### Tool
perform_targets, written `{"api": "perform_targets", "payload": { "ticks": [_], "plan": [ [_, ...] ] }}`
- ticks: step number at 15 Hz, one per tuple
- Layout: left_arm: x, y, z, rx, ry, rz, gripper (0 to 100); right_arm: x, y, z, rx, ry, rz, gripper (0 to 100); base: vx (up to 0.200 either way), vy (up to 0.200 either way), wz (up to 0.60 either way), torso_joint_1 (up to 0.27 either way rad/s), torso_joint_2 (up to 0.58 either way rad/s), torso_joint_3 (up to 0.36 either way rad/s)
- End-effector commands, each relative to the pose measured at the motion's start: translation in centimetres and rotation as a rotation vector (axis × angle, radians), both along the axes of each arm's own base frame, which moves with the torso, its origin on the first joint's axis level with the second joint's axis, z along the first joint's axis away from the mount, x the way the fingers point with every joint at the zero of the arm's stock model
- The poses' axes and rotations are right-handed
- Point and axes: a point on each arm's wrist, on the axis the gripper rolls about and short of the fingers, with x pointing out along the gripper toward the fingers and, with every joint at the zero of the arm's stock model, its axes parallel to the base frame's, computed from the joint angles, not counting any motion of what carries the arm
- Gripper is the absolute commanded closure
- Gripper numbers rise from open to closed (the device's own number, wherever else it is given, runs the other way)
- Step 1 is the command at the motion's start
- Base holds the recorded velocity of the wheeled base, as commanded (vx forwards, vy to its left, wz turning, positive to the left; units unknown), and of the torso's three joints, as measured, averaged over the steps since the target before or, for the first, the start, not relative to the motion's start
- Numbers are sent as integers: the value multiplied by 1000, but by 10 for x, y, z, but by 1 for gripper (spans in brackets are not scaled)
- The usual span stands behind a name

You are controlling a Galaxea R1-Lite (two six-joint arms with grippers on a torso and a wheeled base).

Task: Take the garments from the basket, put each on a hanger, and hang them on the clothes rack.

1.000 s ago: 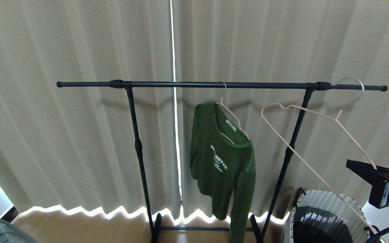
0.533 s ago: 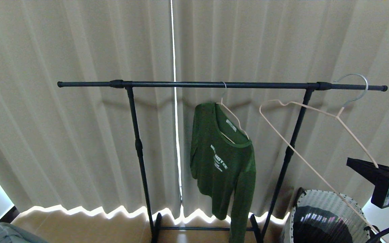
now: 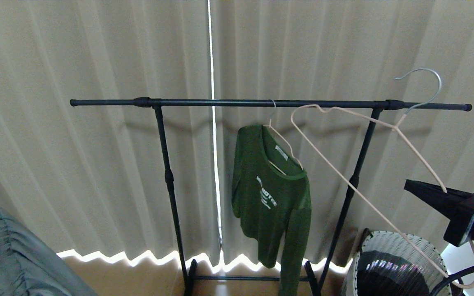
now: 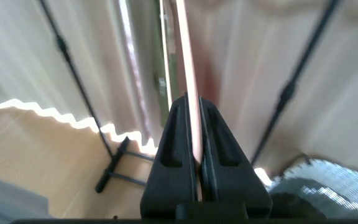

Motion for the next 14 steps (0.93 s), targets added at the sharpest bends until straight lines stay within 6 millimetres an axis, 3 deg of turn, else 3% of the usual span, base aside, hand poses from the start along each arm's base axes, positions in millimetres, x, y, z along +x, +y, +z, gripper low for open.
{"api": "perform_targets", "payload": {
  "ticks": [1, 4, 8, 14],
  "plan": [
    [26, -2, 3, -24, 77, 0, 100, -1, 6, -1, -3, 5, 37, 100, 0, 0, 0, 0, 0, 0],
    [54, -10, 9, -91, 142, -25, 100, 1, 19, -7, -14, 42, 118, 100, 0, 0, 0, 0, 0, 0],
    [96, -15, 26, -82, 192, -17, 100, 26, 34, -25, -24, 100, 176, 100, 0, 0, 0, 0, 0, 0],
    [131, -37, 28, -95, 258, -84, 100, 35, 59, -40, -45, 137, 271, 100, 0, 0, 0, 0, 0, 0]
  ]
}}
